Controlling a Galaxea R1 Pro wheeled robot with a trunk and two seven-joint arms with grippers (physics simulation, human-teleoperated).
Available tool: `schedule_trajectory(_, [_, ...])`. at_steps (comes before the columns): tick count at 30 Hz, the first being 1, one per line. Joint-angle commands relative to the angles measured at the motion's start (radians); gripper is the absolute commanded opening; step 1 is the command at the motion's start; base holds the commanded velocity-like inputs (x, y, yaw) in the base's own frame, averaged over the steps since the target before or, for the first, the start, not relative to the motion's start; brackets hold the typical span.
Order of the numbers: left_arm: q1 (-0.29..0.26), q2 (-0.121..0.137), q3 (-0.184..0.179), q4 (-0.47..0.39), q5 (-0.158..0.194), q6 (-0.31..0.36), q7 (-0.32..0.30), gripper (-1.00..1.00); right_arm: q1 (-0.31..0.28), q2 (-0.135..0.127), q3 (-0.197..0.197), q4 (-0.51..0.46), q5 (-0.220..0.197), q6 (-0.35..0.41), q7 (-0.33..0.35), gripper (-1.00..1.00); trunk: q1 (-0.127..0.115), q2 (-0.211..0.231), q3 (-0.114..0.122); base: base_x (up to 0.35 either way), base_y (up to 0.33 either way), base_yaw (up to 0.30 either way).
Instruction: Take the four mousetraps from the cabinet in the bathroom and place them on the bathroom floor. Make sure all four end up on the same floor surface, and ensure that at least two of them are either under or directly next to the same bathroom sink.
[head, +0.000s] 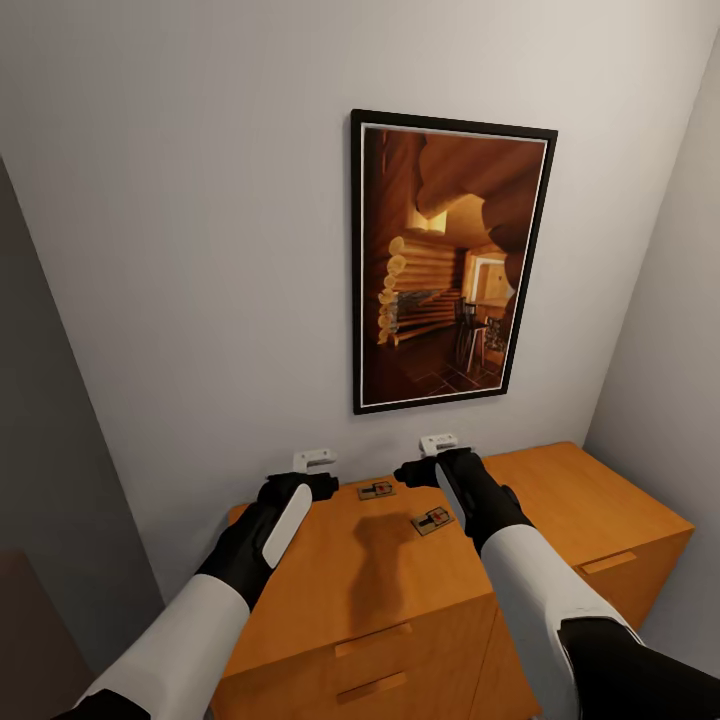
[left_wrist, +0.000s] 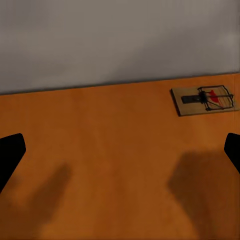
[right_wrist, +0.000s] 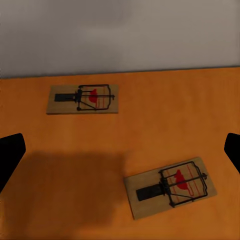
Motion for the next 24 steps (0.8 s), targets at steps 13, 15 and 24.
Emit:
schedule_trajectory(13, [0.001,0.0,-0.003,-0.001,0.011,0.002,0.009,1.0,0.004,-0.007,-0.002,0.002,0.009,0.004,0.021,1.0,0.0,-0.001,-0.001,0.0,0.0,0.0])
schedule_trajectory(15, [0.001,0.0,-0.003,-0.001,0.011,0.002,0.009,1.0,0.004,-0.008,-0.002,0.002,0.009,0.004,0.021,1.0,0.0,-0.001,-0.001,0.0,0.0,0.0])
schedule_trajectory(24, [0.001,0.0,-0.003,-0.001,0.011,0.003,0.01,1.0,0.004,-0.008,-0.002,0.002,0.009,0.004,0.023,1.0,0.0,-0.001,-0.001,0.115,0.0,0.0])
